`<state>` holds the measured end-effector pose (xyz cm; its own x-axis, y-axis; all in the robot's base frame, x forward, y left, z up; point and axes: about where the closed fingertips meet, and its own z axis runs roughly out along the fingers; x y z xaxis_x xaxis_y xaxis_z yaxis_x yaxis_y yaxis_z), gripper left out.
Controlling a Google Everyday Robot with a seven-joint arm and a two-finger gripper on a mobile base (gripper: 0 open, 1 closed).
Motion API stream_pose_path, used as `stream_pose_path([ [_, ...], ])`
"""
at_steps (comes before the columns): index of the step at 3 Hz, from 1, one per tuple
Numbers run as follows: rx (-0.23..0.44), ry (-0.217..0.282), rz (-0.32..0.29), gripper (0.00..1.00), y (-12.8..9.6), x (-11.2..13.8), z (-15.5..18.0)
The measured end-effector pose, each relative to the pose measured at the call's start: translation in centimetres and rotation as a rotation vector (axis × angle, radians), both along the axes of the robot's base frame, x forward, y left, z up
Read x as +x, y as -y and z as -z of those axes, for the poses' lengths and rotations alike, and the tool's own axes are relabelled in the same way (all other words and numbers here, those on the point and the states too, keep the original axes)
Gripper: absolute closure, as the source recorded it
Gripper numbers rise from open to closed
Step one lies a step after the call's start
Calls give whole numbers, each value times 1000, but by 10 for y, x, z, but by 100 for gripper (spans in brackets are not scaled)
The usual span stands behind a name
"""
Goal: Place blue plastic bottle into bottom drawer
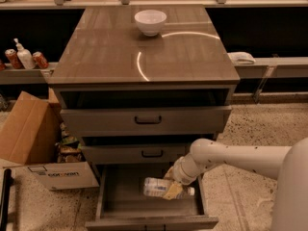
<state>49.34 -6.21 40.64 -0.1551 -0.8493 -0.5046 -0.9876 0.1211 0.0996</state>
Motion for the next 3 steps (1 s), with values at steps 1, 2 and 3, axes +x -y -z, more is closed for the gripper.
stream_pose_path([
  [1,50,60,53,100,0,20,33],
  [2,110,80,82,100,-9,37,68],
  [3,150,65,106,81,-15,47,99],
])
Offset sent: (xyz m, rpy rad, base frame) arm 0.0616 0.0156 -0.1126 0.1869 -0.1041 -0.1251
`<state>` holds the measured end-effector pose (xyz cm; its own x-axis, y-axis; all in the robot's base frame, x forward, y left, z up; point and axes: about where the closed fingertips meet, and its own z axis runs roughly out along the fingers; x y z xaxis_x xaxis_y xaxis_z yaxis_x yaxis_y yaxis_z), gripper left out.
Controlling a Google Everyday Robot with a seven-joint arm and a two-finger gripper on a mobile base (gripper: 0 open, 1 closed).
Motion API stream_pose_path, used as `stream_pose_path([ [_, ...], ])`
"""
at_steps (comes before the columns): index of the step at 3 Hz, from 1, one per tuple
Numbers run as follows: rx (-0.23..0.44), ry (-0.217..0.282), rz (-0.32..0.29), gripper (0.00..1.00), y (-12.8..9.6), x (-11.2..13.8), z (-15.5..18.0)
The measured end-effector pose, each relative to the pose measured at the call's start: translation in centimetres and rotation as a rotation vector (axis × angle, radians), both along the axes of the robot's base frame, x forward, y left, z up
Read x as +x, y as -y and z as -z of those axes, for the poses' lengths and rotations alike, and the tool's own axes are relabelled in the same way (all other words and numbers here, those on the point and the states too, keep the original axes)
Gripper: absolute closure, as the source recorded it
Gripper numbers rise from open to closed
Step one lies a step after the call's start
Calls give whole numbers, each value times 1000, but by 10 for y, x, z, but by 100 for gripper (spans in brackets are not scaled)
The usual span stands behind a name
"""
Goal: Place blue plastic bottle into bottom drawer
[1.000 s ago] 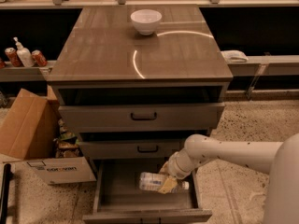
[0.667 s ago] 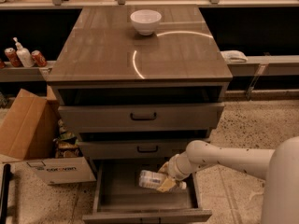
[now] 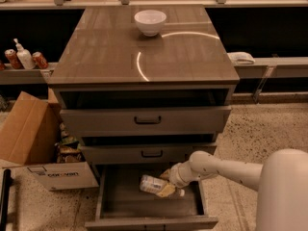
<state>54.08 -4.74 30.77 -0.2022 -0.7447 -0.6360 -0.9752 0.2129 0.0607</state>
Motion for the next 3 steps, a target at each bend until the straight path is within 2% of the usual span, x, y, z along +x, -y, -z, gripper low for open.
stream_pose_path([
  [2,26,-43,22,36,-7,7,34],
  [3,31,-52,24,4,-10,2,36],
])
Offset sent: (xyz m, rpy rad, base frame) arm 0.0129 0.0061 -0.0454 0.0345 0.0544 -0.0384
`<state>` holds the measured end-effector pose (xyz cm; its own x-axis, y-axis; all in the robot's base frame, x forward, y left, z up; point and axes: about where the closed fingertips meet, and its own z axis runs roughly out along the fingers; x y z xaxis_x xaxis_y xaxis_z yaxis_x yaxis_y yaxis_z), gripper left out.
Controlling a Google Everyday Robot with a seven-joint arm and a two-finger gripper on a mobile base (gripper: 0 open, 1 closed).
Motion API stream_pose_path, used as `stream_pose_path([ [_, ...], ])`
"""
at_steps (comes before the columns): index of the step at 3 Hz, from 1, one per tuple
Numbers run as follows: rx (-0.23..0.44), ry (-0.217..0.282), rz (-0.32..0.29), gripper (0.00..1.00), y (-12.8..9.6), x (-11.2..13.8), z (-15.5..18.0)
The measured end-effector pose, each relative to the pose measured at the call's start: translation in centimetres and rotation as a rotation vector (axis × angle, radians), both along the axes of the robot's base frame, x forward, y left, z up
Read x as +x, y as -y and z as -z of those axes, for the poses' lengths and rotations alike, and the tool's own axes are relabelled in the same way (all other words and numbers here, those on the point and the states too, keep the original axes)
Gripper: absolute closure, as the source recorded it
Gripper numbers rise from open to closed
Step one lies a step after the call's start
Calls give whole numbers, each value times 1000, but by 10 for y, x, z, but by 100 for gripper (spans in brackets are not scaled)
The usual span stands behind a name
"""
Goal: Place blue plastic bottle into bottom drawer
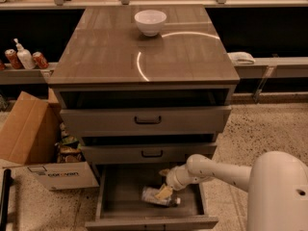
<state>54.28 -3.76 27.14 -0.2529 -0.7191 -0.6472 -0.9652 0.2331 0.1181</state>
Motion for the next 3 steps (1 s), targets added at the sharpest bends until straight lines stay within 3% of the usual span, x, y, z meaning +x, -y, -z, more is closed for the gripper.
stream_pose_path([
  [1,-3,-18,2,0,3,-11,4],
  [2,7,-47,55,0,29,-28,8],
  [3,38,-76,107,0,70,-47,3],
])
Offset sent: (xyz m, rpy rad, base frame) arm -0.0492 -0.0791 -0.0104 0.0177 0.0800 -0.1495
